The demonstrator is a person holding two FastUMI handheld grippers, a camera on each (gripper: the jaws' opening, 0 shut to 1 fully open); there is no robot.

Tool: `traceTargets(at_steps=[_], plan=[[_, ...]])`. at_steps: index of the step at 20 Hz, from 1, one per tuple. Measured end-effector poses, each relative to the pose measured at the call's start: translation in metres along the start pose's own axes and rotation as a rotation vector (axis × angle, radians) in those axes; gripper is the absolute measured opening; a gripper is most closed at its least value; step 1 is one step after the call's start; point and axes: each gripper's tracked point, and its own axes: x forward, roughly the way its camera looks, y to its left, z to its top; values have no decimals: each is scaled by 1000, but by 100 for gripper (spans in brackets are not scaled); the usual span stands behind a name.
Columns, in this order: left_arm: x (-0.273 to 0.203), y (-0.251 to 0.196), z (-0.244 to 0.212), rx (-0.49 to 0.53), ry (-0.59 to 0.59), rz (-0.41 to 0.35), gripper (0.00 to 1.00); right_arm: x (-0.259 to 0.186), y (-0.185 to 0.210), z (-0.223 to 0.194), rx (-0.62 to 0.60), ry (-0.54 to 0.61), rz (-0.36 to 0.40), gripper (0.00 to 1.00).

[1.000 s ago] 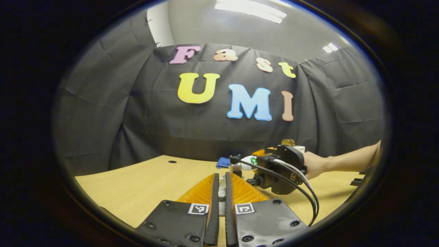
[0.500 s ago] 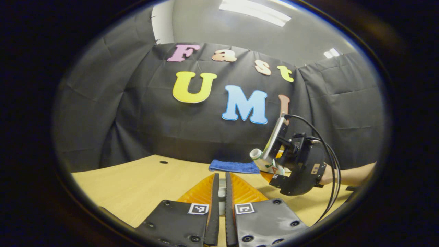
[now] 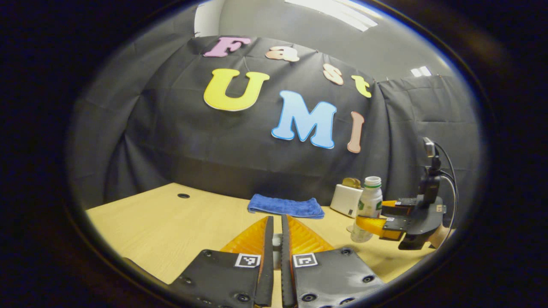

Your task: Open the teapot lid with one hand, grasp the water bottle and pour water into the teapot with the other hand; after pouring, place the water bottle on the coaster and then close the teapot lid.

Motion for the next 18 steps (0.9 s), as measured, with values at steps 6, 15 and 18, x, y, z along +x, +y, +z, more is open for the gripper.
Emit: traceTargets(at_steps=[6,15,18], plan=[[62,-5,-11,71,52,13,17,-11,-15,-15,166,4,25,70],[102,8,-59,100,131,45,18,-22,-41,-22,295,-22,-2,70],[110,9,-70,127,154,47,18,-24,-43,-21,291,-32,-7,70]])
